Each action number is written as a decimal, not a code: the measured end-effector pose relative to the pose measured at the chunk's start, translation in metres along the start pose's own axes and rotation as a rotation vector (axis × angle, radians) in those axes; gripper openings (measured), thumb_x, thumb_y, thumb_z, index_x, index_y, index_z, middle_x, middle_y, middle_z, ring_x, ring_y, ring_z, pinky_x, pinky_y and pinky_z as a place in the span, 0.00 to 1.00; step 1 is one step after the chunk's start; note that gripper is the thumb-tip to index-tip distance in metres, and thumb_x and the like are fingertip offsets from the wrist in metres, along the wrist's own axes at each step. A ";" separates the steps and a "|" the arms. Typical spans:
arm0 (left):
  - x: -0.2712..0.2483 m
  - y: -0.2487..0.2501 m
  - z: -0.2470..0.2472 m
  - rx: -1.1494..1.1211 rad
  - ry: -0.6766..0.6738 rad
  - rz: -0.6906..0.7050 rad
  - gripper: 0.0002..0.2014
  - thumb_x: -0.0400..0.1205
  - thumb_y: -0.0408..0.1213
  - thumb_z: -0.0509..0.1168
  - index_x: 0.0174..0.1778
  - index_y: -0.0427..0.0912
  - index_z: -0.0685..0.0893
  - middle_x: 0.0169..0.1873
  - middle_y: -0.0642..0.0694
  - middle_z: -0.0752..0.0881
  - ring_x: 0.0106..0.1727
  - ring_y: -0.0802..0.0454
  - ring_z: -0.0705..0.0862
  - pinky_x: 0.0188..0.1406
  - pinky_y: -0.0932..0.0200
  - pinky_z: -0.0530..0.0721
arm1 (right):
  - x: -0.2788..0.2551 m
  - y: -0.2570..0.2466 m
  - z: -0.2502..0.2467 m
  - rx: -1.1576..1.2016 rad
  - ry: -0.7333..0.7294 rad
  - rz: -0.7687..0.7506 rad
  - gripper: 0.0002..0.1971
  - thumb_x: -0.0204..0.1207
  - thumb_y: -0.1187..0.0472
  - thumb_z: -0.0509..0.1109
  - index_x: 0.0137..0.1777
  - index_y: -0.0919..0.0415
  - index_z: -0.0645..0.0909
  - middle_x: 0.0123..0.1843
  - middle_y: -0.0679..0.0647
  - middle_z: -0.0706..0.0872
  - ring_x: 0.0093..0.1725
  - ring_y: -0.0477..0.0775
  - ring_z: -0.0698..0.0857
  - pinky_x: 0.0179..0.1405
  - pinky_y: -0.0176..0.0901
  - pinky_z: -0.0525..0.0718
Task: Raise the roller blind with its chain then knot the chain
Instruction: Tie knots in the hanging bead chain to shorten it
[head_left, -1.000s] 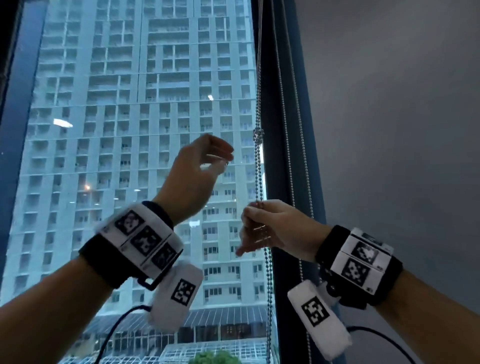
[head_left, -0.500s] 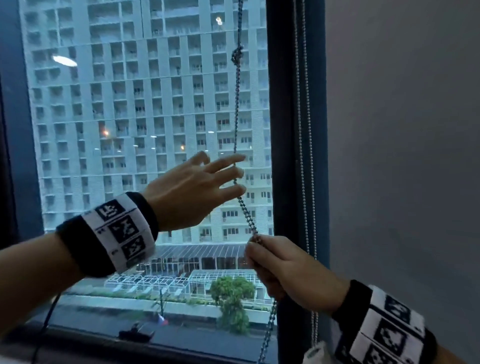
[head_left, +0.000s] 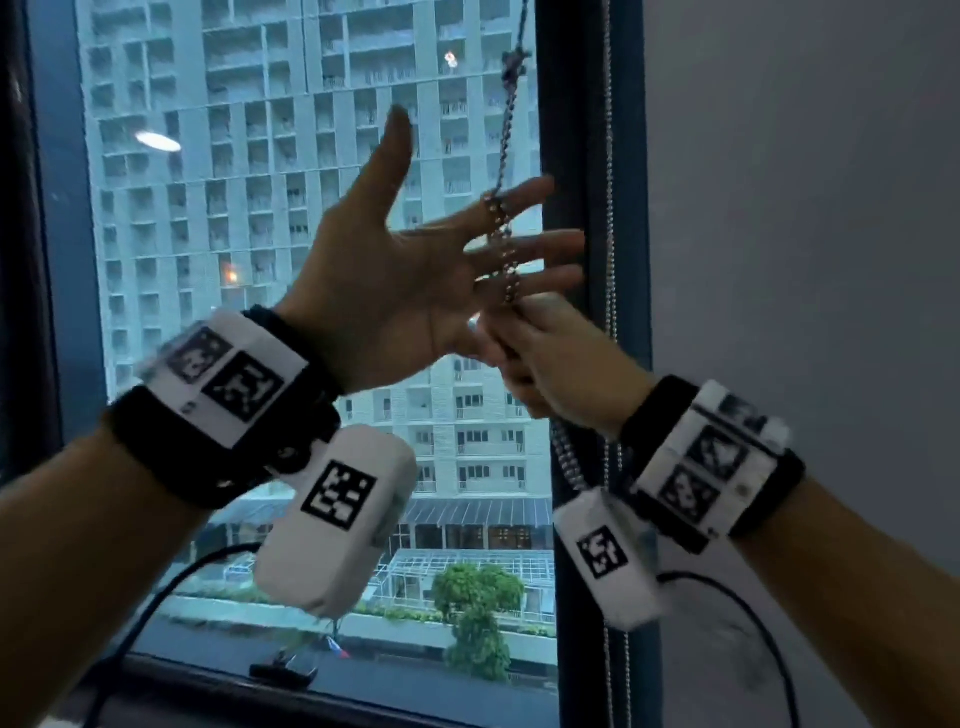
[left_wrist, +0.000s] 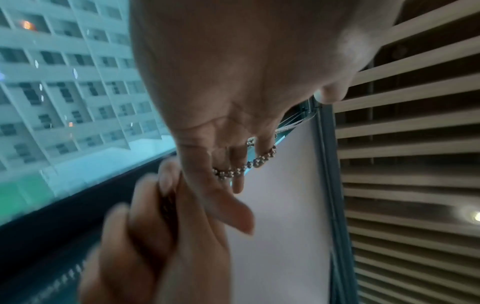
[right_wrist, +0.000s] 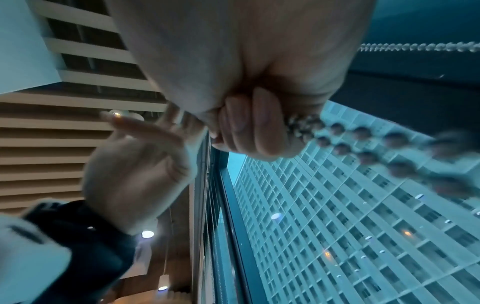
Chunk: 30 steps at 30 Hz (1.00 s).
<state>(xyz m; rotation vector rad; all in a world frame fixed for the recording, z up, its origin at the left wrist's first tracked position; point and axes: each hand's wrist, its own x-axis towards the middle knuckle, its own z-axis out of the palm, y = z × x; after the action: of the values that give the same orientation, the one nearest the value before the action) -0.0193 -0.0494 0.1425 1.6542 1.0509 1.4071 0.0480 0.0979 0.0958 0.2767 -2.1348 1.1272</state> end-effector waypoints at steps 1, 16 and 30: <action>0.002 -0.003 -0.005 -0.012 0.041 -0.004 0.46 0.74 0.75 0.35 0.80 0.50 0.68 0.75 0.42 0.77 0.75 0.45 0.75 0.37 0.49 0.90 | -0.007 0.005 0.001 -0.031 -0.019 0.032 0.20 0.88 0.58 0.55 0.32 0.57 0.70 0.19 0.45 0.65 0.15 0.45 0.61 0.15 0.34 0.61; 0.025 -0.016 -0.006 0.199 0.083 -0.097 0.50 0.70 0.77 0.30 0.81 0.51 0.64 0.70 0.46 0.82 0.71 0.51 0.80 0.63 0.29 0.80 | -0.004 -0.012 -0.017 -0.773 0.413 -0.662 0.06 0.76 0.64 0.74 0.51 0.62 0.89 0.44 0.54 0.93 0.40 0.48 0.91 0.46 0.39 0.88; 0.028 -0.033 0.017 0.576 0.220 0.049 0.33 0.84 0.62 0.34 0.72 0.53 0.76 0.71 0.54 0.79 0.71 0.58 0.78 0.54 0.44 0.88 | 0.011 0.004 -0.020 -0.227 0.726 -0.139 0.09 0.74 0.53 0.73 0.45 0.59 0.81 0.33 0.52 0.88 0.28 0.47 0.85 0.27 0.43 0.82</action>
<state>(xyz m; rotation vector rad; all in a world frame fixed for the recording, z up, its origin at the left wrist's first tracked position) -0.0053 -0.0106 0.1219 1.9565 1.6698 1.4233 0.0478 0.1176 0.1077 -0.0856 -1.5422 0.7382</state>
